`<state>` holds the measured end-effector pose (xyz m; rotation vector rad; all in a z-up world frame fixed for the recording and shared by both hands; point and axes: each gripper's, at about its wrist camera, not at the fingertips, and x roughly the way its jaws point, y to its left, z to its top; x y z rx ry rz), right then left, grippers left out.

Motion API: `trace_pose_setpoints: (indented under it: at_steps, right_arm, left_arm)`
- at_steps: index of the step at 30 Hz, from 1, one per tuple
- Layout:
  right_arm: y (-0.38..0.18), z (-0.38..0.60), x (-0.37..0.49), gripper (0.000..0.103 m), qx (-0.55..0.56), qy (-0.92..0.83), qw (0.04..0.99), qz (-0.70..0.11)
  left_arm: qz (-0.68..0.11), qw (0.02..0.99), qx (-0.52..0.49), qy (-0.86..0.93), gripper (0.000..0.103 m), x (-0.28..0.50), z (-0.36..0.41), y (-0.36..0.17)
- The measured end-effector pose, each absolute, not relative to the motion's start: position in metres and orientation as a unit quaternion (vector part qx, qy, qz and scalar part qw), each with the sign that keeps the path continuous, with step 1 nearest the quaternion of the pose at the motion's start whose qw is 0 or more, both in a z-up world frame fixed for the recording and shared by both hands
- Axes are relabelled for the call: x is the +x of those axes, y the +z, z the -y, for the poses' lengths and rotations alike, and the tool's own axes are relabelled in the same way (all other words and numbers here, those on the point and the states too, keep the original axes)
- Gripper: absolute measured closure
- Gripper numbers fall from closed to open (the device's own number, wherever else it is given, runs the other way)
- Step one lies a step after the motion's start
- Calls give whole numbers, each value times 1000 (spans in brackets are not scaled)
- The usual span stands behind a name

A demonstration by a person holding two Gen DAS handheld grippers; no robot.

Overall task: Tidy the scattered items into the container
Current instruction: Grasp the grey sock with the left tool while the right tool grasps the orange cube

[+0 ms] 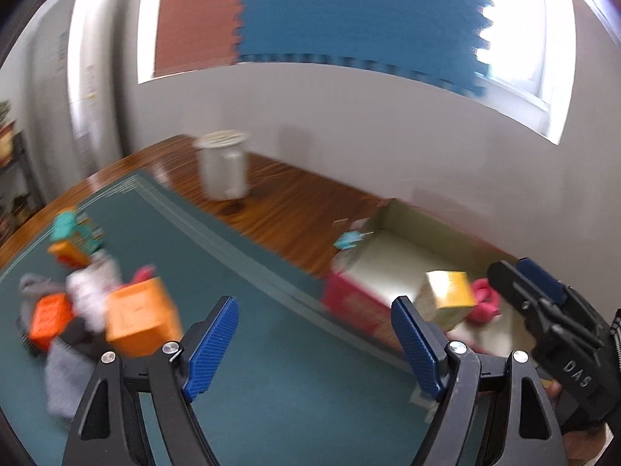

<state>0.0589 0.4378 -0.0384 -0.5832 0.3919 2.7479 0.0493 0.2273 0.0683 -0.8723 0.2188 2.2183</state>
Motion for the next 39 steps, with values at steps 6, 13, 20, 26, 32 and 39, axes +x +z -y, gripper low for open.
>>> trace_pose_setpoints:
  at_steps: [6, 13, 20, 26, 32, 39]
  right_arm:
    - [-39, -393, 31, 31, -220, 964, 96, -118]
    - [-47, -345, 6, 28, -246, 963, 51, -98]
    - [-57, -313, -14, 27, -276, 957, 29, -88]
    - [-62, -296, -25, 27, -291, 954, 24, -73]
    - [-70, -286, -38, 27, -310, 948, 12, -71]
    - [-69, -278, -60, 27, -332, 940, -9, -75]
  left_arm:
    - [-55, 286, -352, 890, 20, 25, -148, 61]
    - [-27, 208, -371, 905, 20, -3, -68, 45]
    - [-52, 197, -396, 895, 20, -28, -40, 13]
    - [-41, 218, -418, 881, 20, -42, -36, -6]
    - [-29, 227, -435, 871, 22, -47, -37, -20]
    - [-13, 221, -432, 874, 53, -44, -32, -17]
